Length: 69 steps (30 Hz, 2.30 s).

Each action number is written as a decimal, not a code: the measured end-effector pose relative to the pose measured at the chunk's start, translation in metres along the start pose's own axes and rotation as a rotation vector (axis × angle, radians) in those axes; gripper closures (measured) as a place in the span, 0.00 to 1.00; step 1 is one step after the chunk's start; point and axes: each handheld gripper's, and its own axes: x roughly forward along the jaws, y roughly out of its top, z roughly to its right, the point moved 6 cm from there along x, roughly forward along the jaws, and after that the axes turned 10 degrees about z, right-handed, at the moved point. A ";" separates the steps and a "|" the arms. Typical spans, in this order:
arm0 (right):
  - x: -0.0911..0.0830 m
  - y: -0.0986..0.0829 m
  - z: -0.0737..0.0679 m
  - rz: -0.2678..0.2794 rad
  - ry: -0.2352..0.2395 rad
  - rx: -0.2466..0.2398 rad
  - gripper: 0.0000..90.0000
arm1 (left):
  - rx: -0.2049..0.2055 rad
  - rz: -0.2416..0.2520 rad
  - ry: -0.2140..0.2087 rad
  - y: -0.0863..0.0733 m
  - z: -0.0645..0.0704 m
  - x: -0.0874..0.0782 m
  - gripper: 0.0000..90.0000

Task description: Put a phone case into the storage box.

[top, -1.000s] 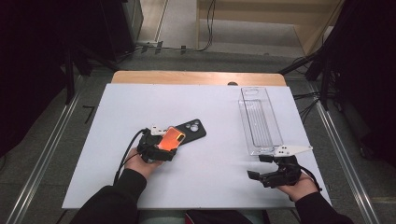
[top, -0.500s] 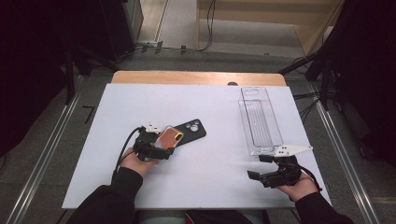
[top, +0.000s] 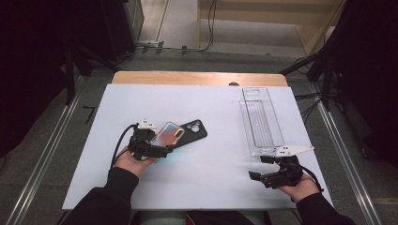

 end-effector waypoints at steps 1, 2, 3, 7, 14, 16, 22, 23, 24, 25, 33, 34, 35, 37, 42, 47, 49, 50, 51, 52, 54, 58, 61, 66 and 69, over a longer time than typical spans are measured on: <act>0.000 0.001 0.000 0.007 0.001 -0.004 0.14 | -0.001 0.000 -0.007 0.001 0.002 -0.001 0.19; 0.000 0.001 0.000 0.007 0.001 -0.004 0.14 | -0.002 0.003 -0.010 0.001 0.004 -0.002 0.19; 0.000 0.001 0.000 0.012 0.001 -0.010 0.14 | 0.000 0.007 -0.016 0.002 0.007 -0.002 0.19; -0.001 0.003 -0.001 0.019 0.003 -0.013 0.14 | 0.014 0.010 -0.049 0.004 0.017 -0.003 0.19; -0.001 0.004 -0.001 0.023 -0.003 -0.013 0.14 | 0.018 0.028 -0.092 0.006 0.031 -0.002 0.19; -0.001 0.004 -0.002 0.027 -0.005 -0.013 0.14 | 0.021 0.033 -0.095 0.007 0.035 -0.001 0.19; 0.000 0.009 -0.007 0.042 -0.002 -0.023 0.16 | 0.016 0.046 -0.129 0.007 0.049 0.002 0.19; 0.000 0.009 -0.007 0.043 -0.004 -0.026 0.16 | 0.017 0.048 -0.131 0.007 0.051 0.002 0.19; 0.000 0.009 -0.007 0.044 -0.005 -0.027 0.16 | 0.021 0.053 -0.127 0.008 0.053 0.002 0.19; 0.000 0.010 -0.007 0.048 -0.008 -0.024 0.16 | 0.024 0.056 -0.126 0.008 0.054 0.003 0.19; 0.000 0.018 -0.010 0.071 -0.009 0.047 0.16 | 0.002 0.111 -0.094 0.011 0.062 0.010 0.19; 0.000 0.018 -0.011 0.072 -0.011 0.044 0.16 | 0.000 0.120 -0.086 0.012 0.062 0.011 0.19; 0.001 0.019 -0.012 0.075 -0.012 0.044 0.16 | 0.003 0.124 -0.081 0.012 0.063 0.011 0.19; 0.001 0.020 -0.012 0.072 -0.020 0.044 0.16 | 0.007 0.133 -0.067 0.012 0.064 0.013 0.19; 0.000 0.022 -0.013 0.075 -0.040 0.082 0.17 | -0.003 0.145 -0.055 0.009 0.067 0.018 0.19; 0.003 0.025 -0.016 0.066 -0.041 0.101 0.17 | -0.013 0.223 -0.023 0.008 0.067 0.021 0.19; 0.005 0.026 -0.017 0.070 -0.046 0.083 0.16 | -0.005 0.225 -0.010 0.007 0.068 0.022 0.19; 0.006 0.026 -0.019 0.070 -0.044 0.084 0.17 | 0.002 0.226 -0.010 0.006 0.068 0.024 0.19; 0.007 0.027 -0.020 0.073 -0.043 0.086 0.17 | 0.009 0.223 -0.003 0.006 0.069 0.024 0.19; 0.007 0.028 -0.021 0.079 -0.045 0.092 0.16 | 0.016 0.224 0.001 0.005 0.070 0.025 0.19; 0.009 0.031 -0.022 0.093 -0.052 0.108 0.16 | 0.013 0.237 0.012 0.004 0.071 0.026 0.19; 0.010 0.038 -0.027 0.116 -0.043 0.111 0.16 | -0.002 0.275 0.010 0.004 0.074 0.027 0.19; 0.012 0.044 -0.030 0.128 -0.043 0.130 0.17 | -0.009 0.289 0.004 0.002 0.078 0.029 0.19; 0.016 0.055 -0.034 0.158 -0.047 0.158 0.17 | -0.022 0.307 0.005 0.001 0.081 0.030 0.19; 0.019 0.060 -0.035 0.173 -0.042 0.177 0.17 | -0.030 0.317 0.006 0.000 0.083 0.032 0.19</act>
